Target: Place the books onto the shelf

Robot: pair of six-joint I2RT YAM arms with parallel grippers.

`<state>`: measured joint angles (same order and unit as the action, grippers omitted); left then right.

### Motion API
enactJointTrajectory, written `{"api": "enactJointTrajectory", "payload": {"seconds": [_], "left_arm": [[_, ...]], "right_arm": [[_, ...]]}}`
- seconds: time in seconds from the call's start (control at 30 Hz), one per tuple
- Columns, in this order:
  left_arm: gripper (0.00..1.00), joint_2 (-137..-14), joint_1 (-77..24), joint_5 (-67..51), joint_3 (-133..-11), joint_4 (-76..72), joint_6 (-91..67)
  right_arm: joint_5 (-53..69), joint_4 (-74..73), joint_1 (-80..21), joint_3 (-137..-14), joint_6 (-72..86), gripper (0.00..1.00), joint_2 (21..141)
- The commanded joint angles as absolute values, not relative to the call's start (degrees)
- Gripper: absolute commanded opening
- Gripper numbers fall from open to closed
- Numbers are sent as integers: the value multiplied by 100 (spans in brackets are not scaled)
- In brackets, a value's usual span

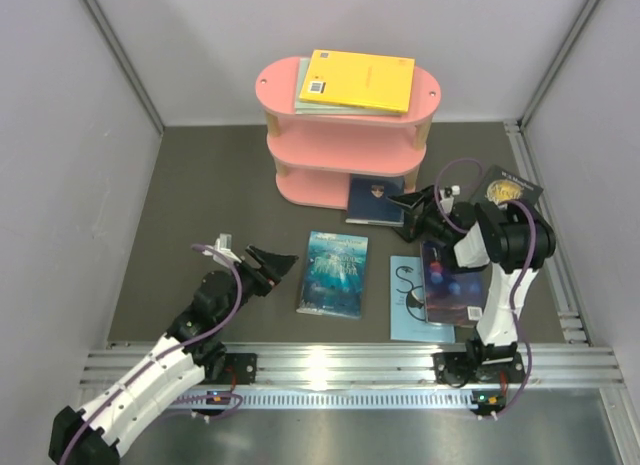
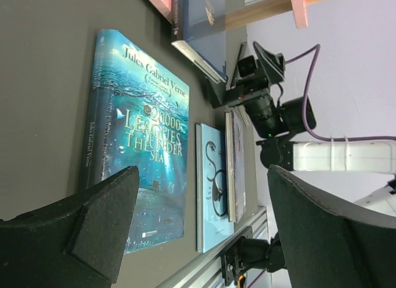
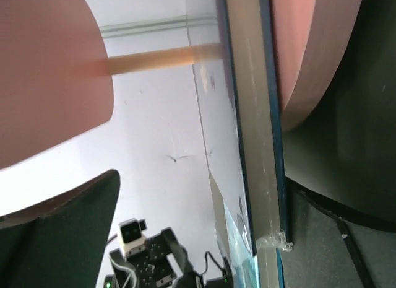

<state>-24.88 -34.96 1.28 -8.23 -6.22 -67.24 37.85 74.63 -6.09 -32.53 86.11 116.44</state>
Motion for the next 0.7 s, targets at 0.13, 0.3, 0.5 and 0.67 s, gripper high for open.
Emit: {"api": "enactJointTrajectory", "payload": {"seconds": [0.13, 0.3, 0.5, 0.67], "left_arm": [[89, -2364, -3472, 307, -765, -545, -6645], [89, -2426, -3472, 369, -782, -545, -6601], [89, -2794, -3463, 448, -1063, -19, -6258], [92, -3418, -3463, 229, -1037, -139, -6117]], "right_arm": [[4447, 7964, -334, -2497, 8210, 100, 10900], [4562, 5616, -272, -2513, 6895, 100, 10083], [3756, 1468, -273, -3356, 4514, 100, 8492], [3077, -323, -281, -3841, 3596, 100, 7393]]}}
